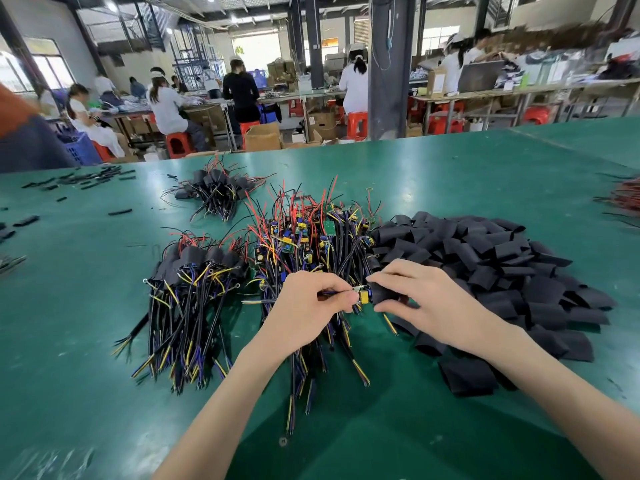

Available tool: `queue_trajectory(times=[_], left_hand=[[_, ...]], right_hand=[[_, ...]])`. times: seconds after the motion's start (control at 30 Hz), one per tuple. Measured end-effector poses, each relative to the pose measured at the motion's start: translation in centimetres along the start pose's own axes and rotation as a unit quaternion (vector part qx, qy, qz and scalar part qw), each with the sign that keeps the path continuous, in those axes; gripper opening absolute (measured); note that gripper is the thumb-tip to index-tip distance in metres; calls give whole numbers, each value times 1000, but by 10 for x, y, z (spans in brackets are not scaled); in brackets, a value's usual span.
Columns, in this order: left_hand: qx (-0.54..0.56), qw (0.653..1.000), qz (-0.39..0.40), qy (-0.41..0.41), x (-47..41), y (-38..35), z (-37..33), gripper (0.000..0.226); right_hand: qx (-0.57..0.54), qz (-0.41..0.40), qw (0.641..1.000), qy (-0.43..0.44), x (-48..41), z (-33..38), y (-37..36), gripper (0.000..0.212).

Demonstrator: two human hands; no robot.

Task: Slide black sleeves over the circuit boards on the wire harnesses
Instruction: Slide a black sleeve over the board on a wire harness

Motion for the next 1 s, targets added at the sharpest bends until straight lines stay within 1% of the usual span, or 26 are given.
queue_trajectory(times=[0.1, 0.27, 0.47, 0.6, 0.77, 0.83, 0.9, 0.93, 1.0], left_hand=[[12, 1000, 4, 14, 0, -1, -1, 19], [11, 1000, -10, -1, 1, -5, -2, 20], [-11, 999, -34, -1, 1, -10, 6, 21], [-15, 997, -66, 32, 0, -9, 13, 7], [-19, 998, -56, 27, 1, -10, 13, 15], [-27, 998, -55, 22, 0, -9, 10, 17], [-34, 997, -68, 4, 0, -3, 5, 16], [-42, 995, -90, -14, 0, 3, 2, 14], [-69, 981, -175, -56, 0, 22, -4, 9]], right_hand=[[20, -12, 1000, 13, 0, 1, 0, 35], [-21, -2, 1000, 14, -1, 3, -2, 35], [2, 8, 1000, 13, 1, 5, -8, 34], [1, 20, 1000, 11, 1, 6, -13, 30], [3, 33, 999, 12, 1, 8, -16, 31], [-11, 26, 1000, 3, 0, 9, -15, 35], [-21, 1, 1000, -12, -1, 9, -13, 49], [-6, -14, 1000, -21, -1, 8, -12, 59], [50, -52, 996, -50, -1, 3, -8, 74]])
Point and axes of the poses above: each hand's wrist, its own x-axis away from the middle knuckle, its own y-axis out of the back of the hand, z = x × y, the point moved 4 cm from there along -x, towards the middle knuckle, and after that the axes turned 12 degrees about x, right-handed, at the moved point
